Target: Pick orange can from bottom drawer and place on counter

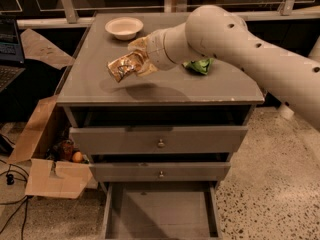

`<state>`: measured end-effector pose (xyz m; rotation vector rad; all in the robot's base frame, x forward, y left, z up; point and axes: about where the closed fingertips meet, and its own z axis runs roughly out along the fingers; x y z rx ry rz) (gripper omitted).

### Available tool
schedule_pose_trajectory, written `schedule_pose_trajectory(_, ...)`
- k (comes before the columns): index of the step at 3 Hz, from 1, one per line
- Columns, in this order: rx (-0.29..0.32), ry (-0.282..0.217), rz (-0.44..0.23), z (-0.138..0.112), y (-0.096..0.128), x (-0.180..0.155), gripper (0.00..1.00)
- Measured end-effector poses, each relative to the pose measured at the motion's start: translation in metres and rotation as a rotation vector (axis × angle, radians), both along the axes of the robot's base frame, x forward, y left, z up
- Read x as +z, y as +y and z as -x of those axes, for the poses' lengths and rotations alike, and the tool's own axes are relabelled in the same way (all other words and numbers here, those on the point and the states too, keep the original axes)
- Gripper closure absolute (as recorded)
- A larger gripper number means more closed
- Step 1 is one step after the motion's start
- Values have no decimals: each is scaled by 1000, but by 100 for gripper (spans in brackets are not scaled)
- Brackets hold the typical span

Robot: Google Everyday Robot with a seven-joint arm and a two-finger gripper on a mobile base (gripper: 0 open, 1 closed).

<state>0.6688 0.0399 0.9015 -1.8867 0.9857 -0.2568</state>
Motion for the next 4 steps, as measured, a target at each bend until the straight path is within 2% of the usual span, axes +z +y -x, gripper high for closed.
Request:
schedule_pose_trajectory(2, 0, 0, 0, 0, 0, 0, 13)
schedule_pose_trajectory(3, 0, 0, 0, 0, 0, 0, 0)
schedule_pose_trajectory(4, 0, 0, 0, 0, 0, 0, 0)
